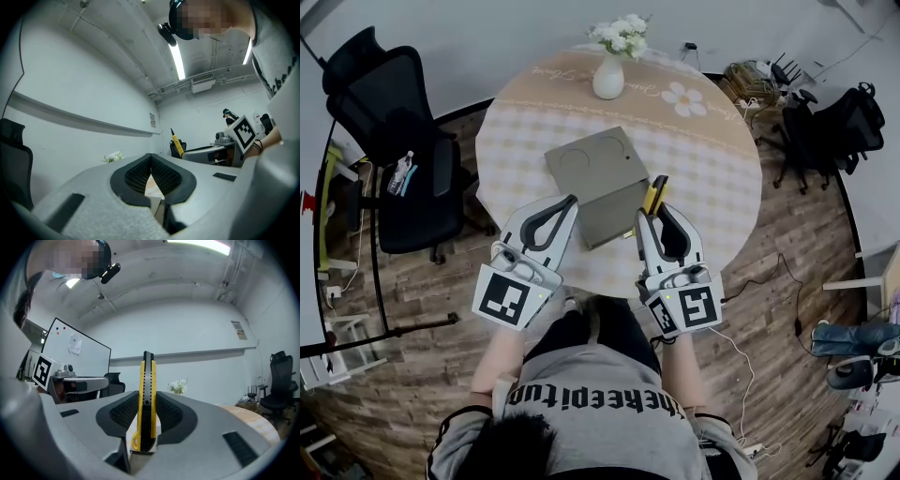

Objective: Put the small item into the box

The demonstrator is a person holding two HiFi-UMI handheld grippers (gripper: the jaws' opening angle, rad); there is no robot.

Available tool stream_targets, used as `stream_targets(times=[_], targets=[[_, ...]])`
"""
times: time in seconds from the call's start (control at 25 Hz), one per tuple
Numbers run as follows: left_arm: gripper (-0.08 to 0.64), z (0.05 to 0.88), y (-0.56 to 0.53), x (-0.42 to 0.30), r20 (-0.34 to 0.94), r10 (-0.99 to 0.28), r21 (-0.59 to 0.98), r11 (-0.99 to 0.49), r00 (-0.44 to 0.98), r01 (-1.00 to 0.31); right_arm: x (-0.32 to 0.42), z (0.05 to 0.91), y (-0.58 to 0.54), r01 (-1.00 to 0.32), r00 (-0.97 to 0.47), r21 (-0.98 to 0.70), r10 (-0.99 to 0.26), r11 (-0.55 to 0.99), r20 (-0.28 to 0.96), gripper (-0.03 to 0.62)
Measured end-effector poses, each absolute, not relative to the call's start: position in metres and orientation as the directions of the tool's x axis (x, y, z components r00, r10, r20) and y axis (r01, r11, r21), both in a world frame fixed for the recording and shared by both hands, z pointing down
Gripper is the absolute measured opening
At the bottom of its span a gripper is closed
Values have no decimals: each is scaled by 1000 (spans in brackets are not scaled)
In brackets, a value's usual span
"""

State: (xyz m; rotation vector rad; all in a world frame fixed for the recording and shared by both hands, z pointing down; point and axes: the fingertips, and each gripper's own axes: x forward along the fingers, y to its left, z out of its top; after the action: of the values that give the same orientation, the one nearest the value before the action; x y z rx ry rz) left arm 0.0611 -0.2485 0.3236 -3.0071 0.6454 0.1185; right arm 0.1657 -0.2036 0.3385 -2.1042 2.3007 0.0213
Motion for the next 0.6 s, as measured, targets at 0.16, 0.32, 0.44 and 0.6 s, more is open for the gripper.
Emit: stream_targets(times=[0.16,0.32,0.44,0.6], targets=[[15,326,-254,65,-86,-440,-33,-896,894,-444,172,347,-214,-992,-124,14,-992,124,8,118],[15,328,-261,70,-78,-478,-18,-877,875,-481,181,359,-226,-985,-165,36,-985,166,50,118],[15,331,-264,74,-72,-506,-11,-861,859,-508,188,371,-234,-979,-194,52,-977,199,86,118],[15,336,-267,78,-56,-547,-6,-836,835,-548,197,390,-245,-967,-237,62,-962,247,133,118]])
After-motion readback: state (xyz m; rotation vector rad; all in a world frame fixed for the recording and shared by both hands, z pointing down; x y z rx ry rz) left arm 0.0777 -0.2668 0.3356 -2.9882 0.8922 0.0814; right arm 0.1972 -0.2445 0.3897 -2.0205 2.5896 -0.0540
